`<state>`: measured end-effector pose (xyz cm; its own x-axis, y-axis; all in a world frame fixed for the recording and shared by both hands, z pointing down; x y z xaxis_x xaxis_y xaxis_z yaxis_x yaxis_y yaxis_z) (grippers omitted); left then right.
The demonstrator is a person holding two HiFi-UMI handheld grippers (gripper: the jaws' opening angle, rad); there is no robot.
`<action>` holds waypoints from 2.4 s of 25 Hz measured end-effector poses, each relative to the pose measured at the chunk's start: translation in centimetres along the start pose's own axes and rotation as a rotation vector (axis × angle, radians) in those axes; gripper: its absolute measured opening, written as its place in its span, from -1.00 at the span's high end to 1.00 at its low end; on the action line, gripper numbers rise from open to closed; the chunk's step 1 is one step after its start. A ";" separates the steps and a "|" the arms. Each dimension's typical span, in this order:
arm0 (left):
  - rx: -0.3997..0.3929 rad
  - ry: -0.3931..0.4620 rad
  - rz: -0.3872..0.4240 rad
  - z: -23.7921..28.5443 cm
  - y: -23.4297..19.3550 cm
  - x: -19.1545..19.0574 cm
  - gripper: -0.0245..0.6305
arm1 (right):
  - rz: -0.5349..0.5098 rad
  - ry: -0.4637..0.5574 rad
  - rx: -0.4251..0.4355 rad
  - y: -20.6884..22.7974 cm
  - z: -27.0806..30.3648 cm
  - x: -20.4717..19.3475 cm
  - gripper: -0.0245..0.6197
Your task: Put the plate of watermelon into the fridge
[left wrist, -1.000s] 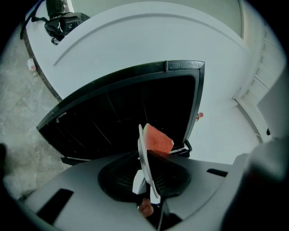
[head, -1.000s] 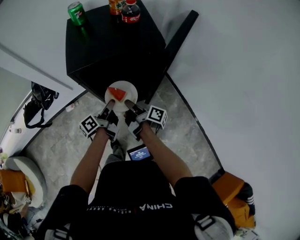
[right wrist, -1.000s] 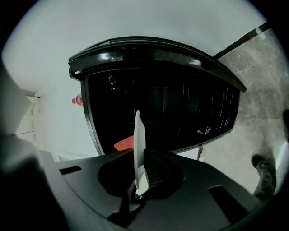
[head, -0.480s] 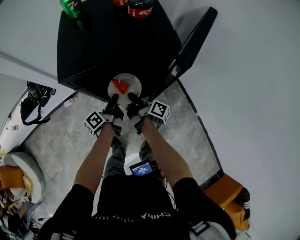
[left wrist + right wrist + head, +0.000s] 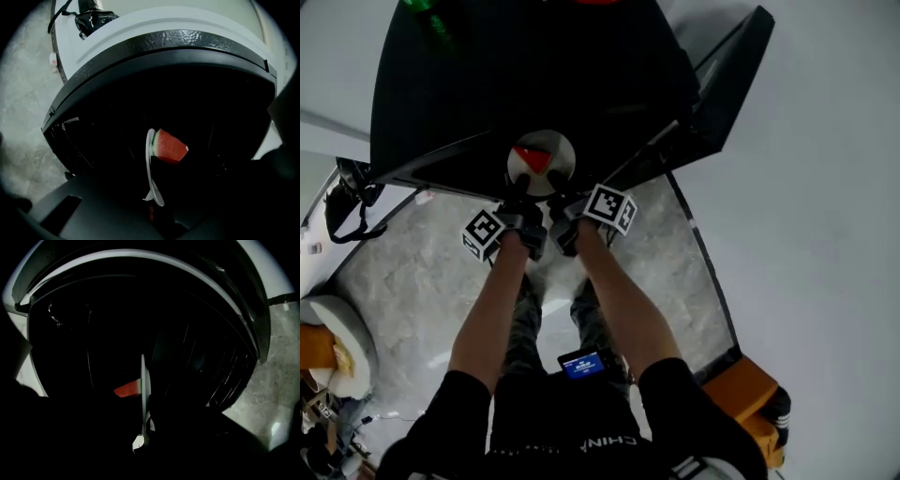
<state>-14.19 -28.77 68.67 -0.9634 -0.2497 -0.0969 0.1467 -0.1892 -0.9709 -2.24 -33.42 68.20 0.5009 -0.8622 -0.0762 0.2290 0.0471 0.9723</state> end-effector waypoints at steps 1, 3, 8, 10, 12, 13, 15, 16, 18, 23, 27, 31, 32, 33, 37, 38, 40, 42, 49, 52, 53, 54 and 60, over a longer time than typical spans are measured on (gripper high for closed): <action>0.005 0.008 0.004 0.4 -0.2 0.2 0.84 | -0.011 -0.001 -0.003 0.3 0.4 0.2 0.83; 0.010 0.021 0.008 1.2 -0.6 0.3 0.85 | -0.020 -0.004 -0.010 1.0 0.9 0.6 0.83; 0.036 0.036 0.010 2.7 -1.9 0.7 0.85 | -0.084 -0.040 -0.038 2.3 2.0 1.5 0.83; 0.036 0.042 0.001 3.1 -2.0 0.7 0.85 | -0.131 -0.057 -0.053 2.5 2.3 1.7 0.82; 0.043 0.052 -0.005 3.4 -2.1 0.8 0.85 | -0.180 -0.075 -0.073 2.6 2.6 1.9 0.82; 0.052 0.057 -0.009 3.5 -2.3 0.8 0.85 | -0.210 -0.086 -0.086 2.6 2.7 2.0 0.81; 0.069 0.071 -0.021 3.7 -2.6 1.0 0.85 | -0.269 -0.110 -0.110 2.7 3.0 2.1 0.77; 0.075 0.081 -0.025 3.8 -2.6 1.0 0.85 | -0.295 -0.120 -0.120 2.7 3.1 2.2 0.75; 0.087 0.099 -0.022 4.0 -2.4 1.2 0.85 | -0.349 -0.140 -0.138 2.7 3.1 2.4 0.68; 0.133 0.114 0.004 4.5 -1.9 1.3 0.85 | -0.451 -0.168 -0.162 2.6 2.3 2.5 0.57; 0.168 0.107 0.044 4.7 -1.6 1.2 0.85 | -0.524 -0.174 -0.178 2.3 1.3 1.9 0.52; 0.183 0.096 0.046 5.1 -1.4 1.0 0.85 | -0.560 -0.166 -0.200 2.0 0.6 1.6 0.50; 0.186 0.090 0.049 5.2 -1.4 0.9 0.85 | -0.558 -0.165 -0.206 2.0 0.4 1.5 0.49; 0.188 0.090 0.054 5.3 -1.3 0.7 0.85 | -0.548 -0.166 -0.209 2.1 0.1 1.5 0.49; 0.186 0.141 0.061 5.3 -1.1 1.4 0.85 | -0.455 -0.163 -0.190 2.6 -0.8 2.0 0.48; 0.182 0.154 0.051 5.3 -1.1 1.7 0.85 | -0.462 -0.167 -0.189 2.6 -1.0 2.2 0.48; 0.177 0.162 0.042 5.6 -1.0 1.9 0.85 | -0.542 -0.182 -0.200 2.5 -1.2 2.1 0.48; 0.179 0.151 0.050 5.9 -0.9 1.9 0.85 | -0.643 -0.193 -0.210 2.2 -0.8 1.7 0.55; 0.136 -0.003 0.158 6.6 -0.1 2.2 0.84 | -0.735 -0.163 -0.294 1.5 1.5 1.6 0.75; 0.107 -0.118 0.224 6.8 0.1 2.1 0.78 | -0.749 -0.135 -0.344 1.5 1.8 2.3 0.77; 0.102 -0.150 0.251 6.7 0.1 1.9 0.78 | -0.750 -0.129 -0.359 1.6 1.9 2.6 0.79; 0.098 -0.178 0.274 6.6 0.0 1.6 0.78 | -0.750 -0.124 -0.371 1.7 2.0 2.9 0.79; 0.093 -0.293 0.323 5.9 -0.4 -0.3 0.69 | -0.769 -0.117 -0.410 2.0 2.3 4.4 0.79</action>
<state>-12.63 -34.20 70.38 -0.7624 -0.5665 -0.3129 0.4621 -0.1381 -0.8760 -1.53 -38.32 70.32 0.0007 -0.7746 -0.6324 0.7605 -0.4103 0.5033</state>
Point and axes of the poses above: the fingertips, and each gripper's own axes: z forward along the fingers, y to its right, x out of its top, the point moved 5 cm from there along -z, backward along the fingers, and after that the axes turned 1 degree about -y, right-handed, at the moved point
